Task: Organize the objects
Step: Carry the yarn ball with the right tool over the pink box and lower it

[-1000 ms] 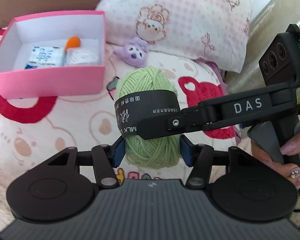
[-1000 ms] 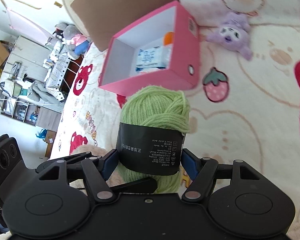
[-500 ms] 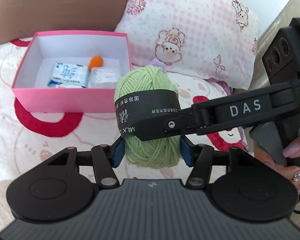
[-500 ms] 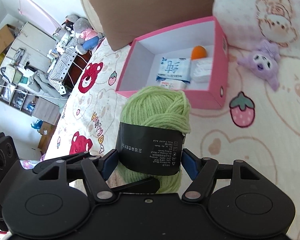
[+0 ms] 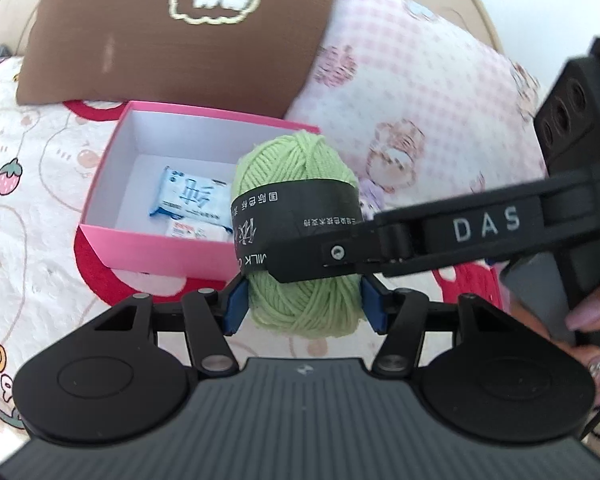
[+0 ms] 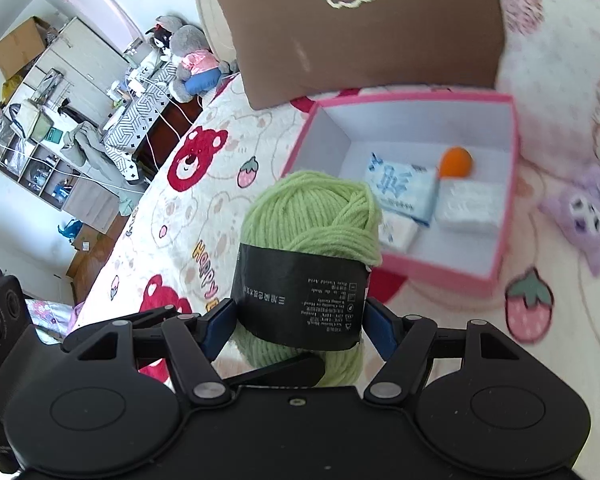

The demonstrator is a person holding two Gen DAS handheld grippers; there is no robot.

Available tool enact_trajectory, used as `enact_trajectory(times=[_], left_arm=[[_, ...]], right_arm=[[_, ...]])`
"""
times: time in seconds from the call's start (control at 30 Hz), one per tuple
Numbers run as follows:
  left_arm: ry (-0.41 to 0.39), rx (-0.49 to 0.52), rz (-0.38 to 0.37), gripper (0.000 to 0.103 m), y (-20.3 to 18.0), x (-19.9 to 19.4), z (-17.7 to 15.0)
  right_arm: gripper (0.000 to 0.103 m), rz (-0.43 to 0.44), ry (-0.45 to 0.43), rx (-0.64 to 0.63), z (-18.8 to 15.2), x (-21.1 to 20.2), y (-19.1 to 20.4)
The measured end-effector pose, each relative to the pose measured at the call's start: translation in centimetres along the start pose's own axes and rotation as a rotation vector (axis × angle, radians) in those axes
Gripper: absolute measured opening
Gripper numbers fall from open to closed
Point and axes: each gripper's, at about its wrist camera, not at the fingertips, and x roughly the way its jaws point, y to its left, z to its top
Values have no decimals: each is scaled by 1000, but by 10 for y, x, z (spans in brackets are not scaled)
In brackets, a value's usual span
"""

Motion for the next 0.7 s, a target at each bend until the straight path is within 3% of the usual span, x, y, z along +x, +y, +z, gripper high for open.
enact_trajectory(times=[0.1, 0.3, 0.47, 0.7], left_arm=[[-11, -7, 3, 56, 14, 9, 11], [-81, 55, 44, 57, 35, 23, 32], [-89, 19, 66, 57, 52, 51, 48], [-96, -29, 88, 57, 73, 95, 60]], right_arm=[[73, -5, -17, -29, 11, 12, 1], [70, 63, -55, 21, 35, 33, -11], [70, 17, -69, 16, 54, 55, -12], [70, -51, -16, -8, 86, 95, -25]])
